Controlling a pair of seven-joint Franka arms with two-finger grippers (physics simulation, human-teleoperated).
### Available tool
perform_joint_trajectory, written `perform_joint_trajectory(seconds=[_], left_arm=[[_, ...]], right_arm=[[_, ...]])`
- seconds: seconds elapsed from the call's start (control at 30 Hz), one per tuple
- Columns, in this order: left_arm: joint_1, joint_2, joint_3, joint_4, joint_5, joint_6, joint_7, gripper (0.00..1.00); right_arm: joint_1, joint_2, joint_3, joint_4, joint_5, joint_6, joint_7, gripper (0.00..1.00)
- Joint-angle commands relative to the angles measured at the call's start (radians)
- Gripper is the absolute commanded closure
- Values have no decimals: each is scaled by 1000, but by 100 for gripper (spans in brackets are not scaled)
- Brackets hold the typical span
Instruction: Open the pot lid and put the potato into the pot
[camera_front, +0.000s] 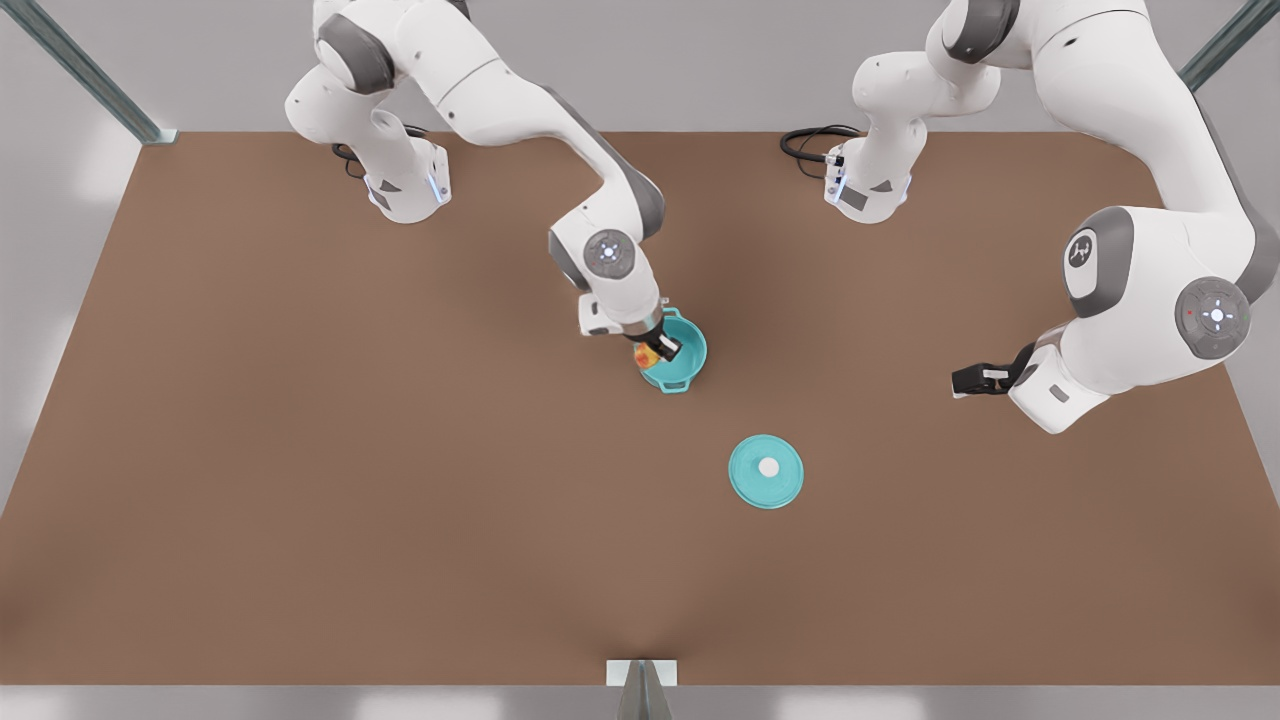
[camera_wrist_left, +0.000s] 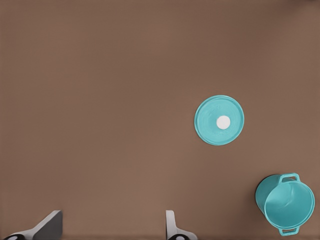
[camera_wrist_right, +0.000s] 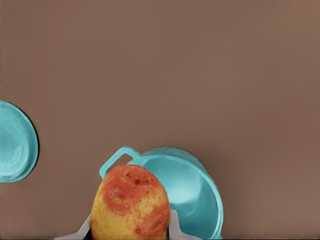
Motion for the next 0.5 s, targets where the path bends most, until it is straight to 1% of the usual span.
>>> perform_joint_trajectory(seconds=[0.0,0.1,0.23,0.33,0.43,0.47], left_arm=[[0,-1,0,0,1,0,-8,0],[-9,-1,0,-7,27,0,-8,0],[-11,-1,0,-7,27,0,-9,0],[-11,-1,0,-7,27,0,-8,0],[-12,-1,-2,-7,56,6,-7,0],[-38,0,0,-7,76,10,-6,0]], right_arm=[[11,21,-1,27,4,-34,303,52],[14,51,-1,34,4,-32,307,52],[37,142,-1,91,10,-28,320,52],[42,205,-1,165,14,-31,342,52],[49,212,-2,166,14,-31,345,52],[49,212,-2,166,14,-31,346,52]])
